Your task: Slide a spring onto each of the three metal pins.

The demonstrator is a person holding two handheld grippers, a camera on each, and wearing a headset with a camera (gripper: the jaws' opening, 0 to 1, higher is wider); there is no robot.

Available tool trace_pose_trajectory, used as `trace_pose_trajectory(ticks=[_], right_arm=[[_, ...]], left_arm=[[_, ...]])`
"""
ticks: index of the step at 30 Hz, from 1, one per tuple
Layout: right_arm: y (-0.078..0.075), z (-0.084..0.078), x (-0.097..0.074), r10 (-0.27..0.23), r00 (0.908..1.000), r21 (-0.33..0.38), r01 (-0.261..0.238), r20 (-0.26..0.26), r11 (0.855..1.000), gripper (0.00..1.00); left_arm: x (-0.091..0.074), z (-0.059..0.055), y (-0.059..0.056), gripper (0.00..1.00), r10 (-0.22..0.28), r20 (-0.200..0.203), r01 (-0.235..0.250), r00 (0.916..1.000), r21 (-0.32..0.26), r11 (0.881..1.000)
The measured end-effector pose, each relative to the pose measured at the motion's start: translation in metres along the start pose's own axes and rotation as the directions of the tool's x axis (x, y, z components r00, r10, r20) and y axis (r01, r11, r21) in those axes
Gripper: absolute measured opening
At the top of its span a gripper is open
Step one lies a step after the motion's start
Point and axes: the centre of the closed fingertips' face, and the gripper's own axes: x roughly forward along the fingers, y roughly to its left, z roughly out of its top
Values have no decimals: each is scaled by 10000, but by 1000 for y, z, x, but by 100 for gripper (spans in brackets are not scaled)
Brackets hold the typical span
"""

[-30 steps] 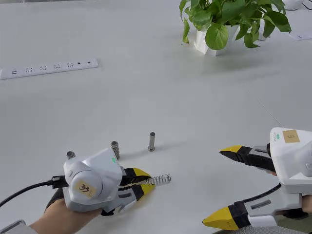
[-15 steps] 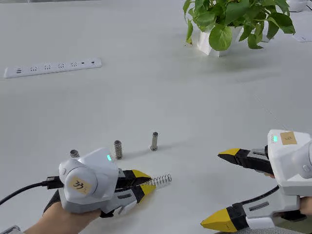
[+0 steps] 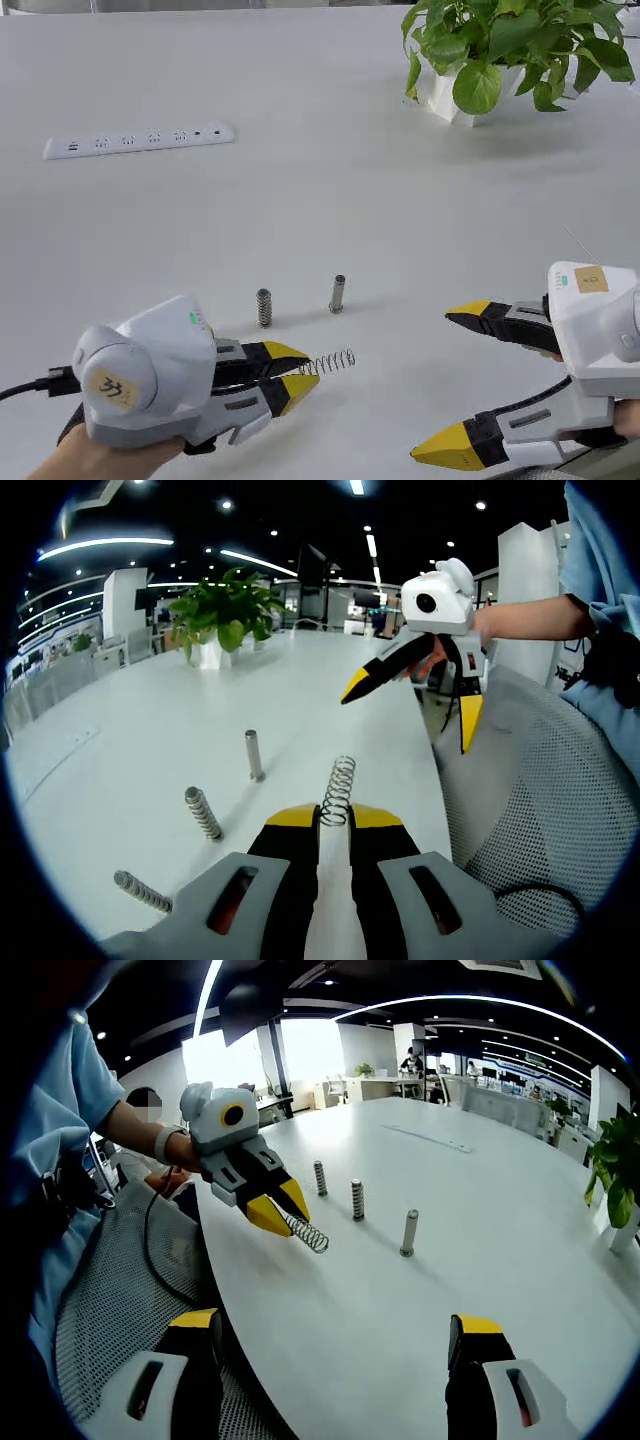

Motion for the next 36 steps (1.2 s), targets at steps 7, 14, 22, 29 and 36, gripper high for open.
trace_pose_trajectory(ticks=[7, 14, 22, 29, 36], right_arm=[[3, 27, 5, 450, 9986, -514, -435, 290, 9977, 93], [9, 64, 10, 1010, 9920, -1116, -922, 756, 9895, 91], [22, 93, 18, 1771, 9802, -1816, -1589, 889, 9705, 88], [48, 115, 23, 2983, 9452, -2153, -2663, 1328, 9395, 73], [66, 122, 29, 3696, 9230, -2744, -3299, 1070, 9033, 59]], left_arm=[[-27, 11, -4, 7, 165, 268, -164, 9995, -40, 9999], [-54, 29, -11, 7, 415, 684, -420, 9968, 52, 9991], [-79, 33, -6, 7, 977, 885, -975, 9913, -68, 9952], [-91, 31, -7, 7, 1182, 921, -1170, 9887, -187, 9930], [-96, 32, -5, 7, 1277, 1084, -1245, 9859, -361, 9916]])
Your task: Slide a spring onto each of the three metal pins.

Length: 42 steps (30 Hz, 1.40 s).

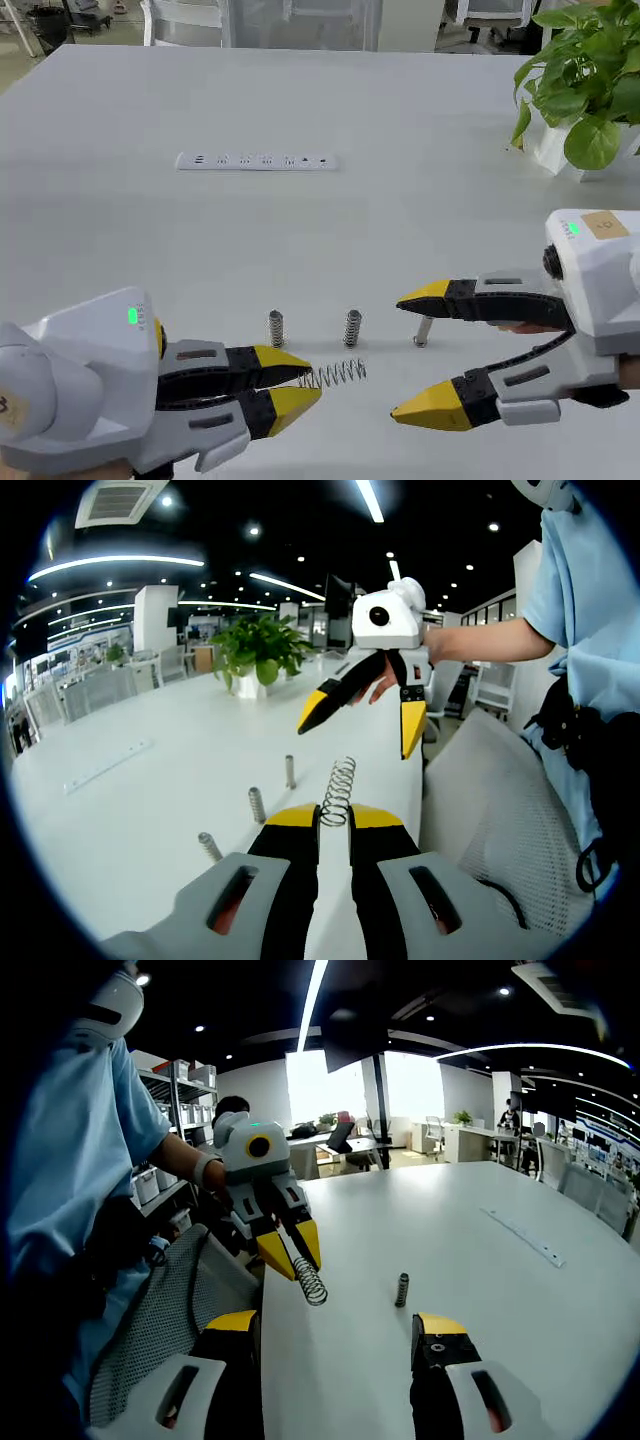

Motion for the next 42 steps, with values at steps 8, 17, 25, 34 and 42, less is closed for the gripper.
trace_pose_trajectory(ticks=[8, 17, 25, 34, 42], right_arm=[[5, 3, 5, 541, 9985, -128, -541, 23, 9985, 42], [13, 8, 13, 1272, 9913, 789, -1297, 350, 9884, 21], [17, 6, 15, 1577, 9872, 1032, -1593, 239, 9818, 15], [15, 3, 16, 1729, 9846, 1184, -1746, 245, 9775, 10], [13, 2, 16, 1743, 9844, 1205, -1758, 229, 9770, 6]], left_arm=[[0, 1, 0, 7, -38, 106, 39, 9999, -59, 10000], [4, 4, -3, 7, -113, 276, 115, 9996, -94, 9999], [3, 5, -4, 7, -183, 324, 186, 9993, -73, 9998], [3, 5, -5, 7, -240, 351, 243, 9991, -84, 9997], [4, 3, -6, 7, -276, 298, 279, 9992, -80, 9996]])
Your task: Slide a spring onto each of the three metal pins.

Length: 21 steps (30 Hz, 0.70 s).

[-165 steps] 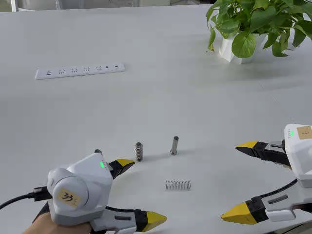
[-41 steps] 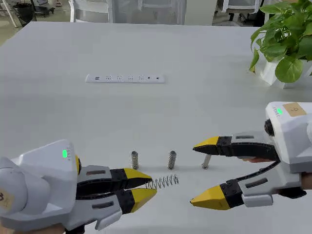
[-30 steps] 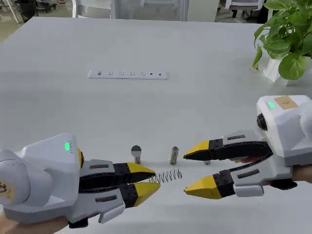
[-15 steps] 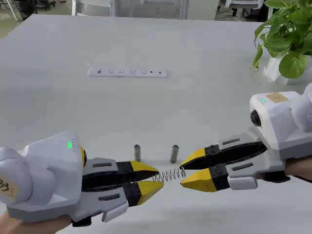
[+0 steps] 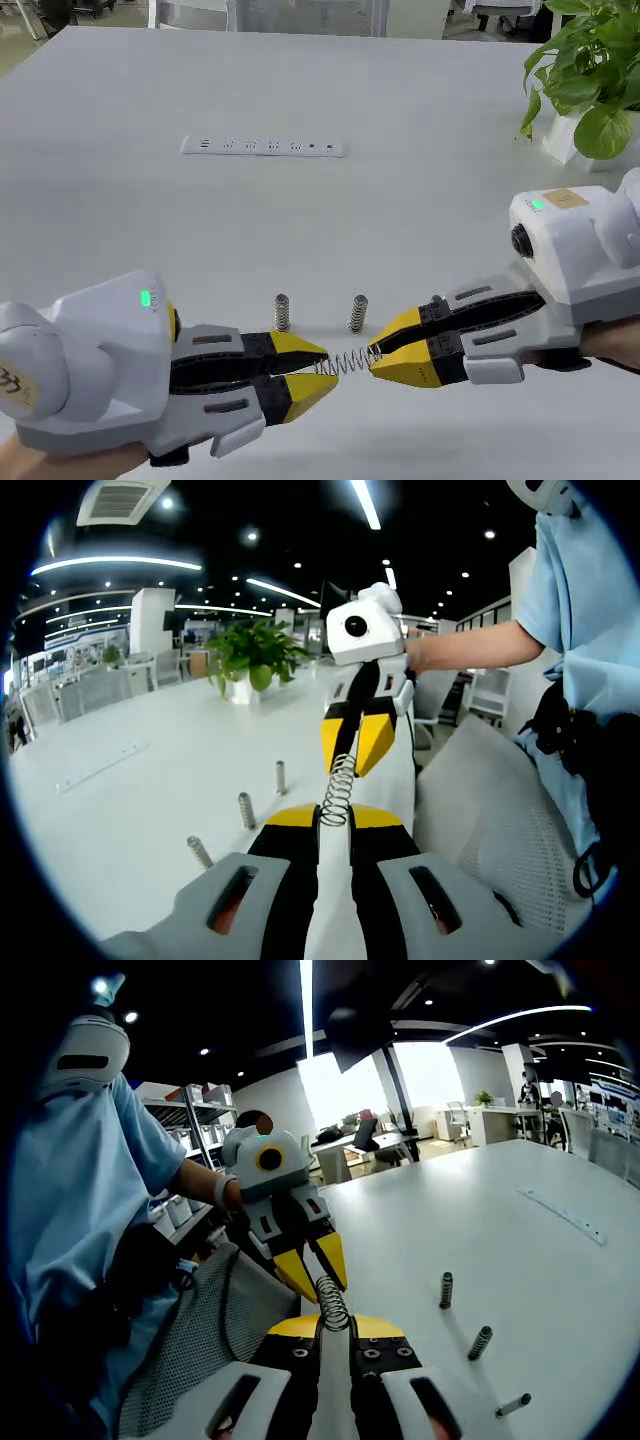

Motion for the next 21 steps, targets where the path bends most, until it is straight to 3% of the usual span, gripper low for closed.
trace_pose_trajectory(ticks=[10, 21], right_arm=[[4, 4, 1, -174, 9998, -94, 174, 28, 9998, 6], [6, 9, 2, -527, 9981, -782, 499, -333, 9957, 6]], left_arm=[[2, -3, 0, 7, 5, -121, -6, 9999, -31, 10000], [8, -8, -2, 7, -34, -459, 35, 9989, 4, 10000]])
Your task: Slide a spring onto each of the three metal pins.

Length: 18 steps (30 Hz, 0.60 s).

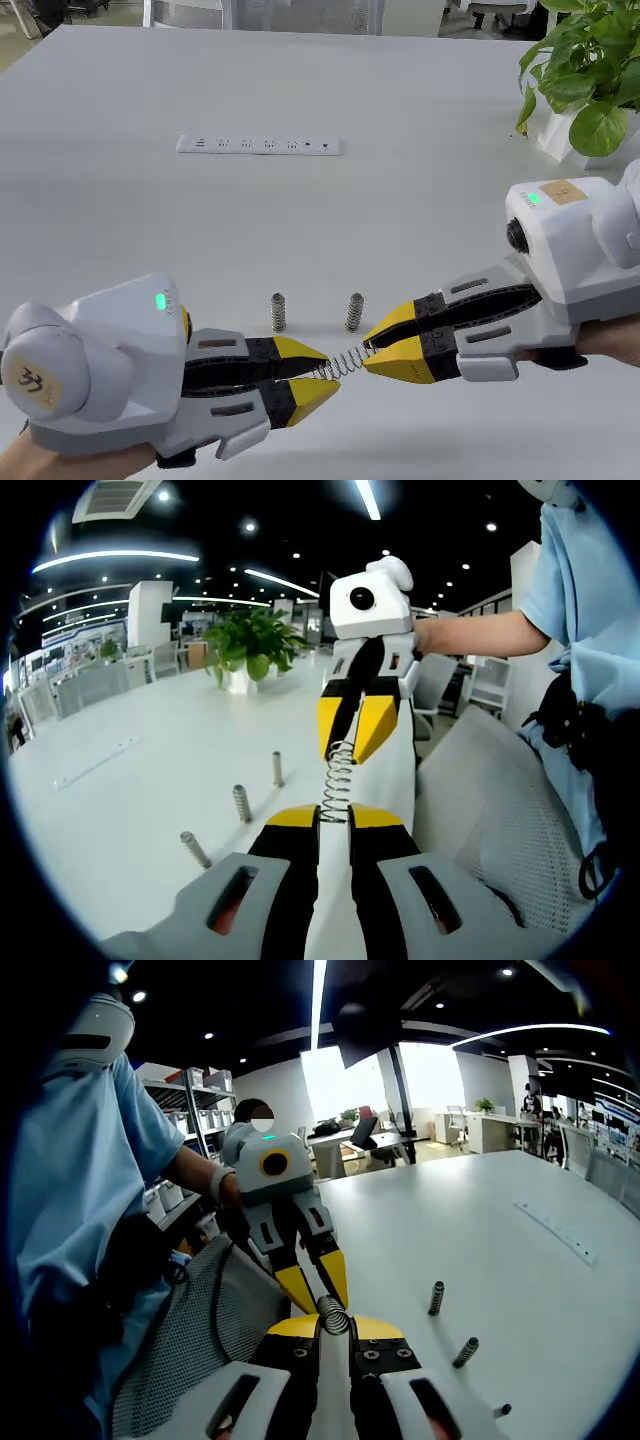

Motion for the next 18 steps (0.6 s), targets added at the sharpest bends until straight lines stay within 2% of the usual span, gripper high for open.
trace_pose_trajectory(ticks=[8, 18], right_arm=[[1, 6, 1, -228, 9990, -736, 199, -392, 9971, 7], [3, 13, 2, -253, 9984, -1278, 187, -503, 9916, 7]], left_arm=[[7, -4, -1, 7, -19, -258, 17, 9997, -49, 10000], [16, -2, -7, 7, -176, -205, 173, 9996, -126, 9998]])
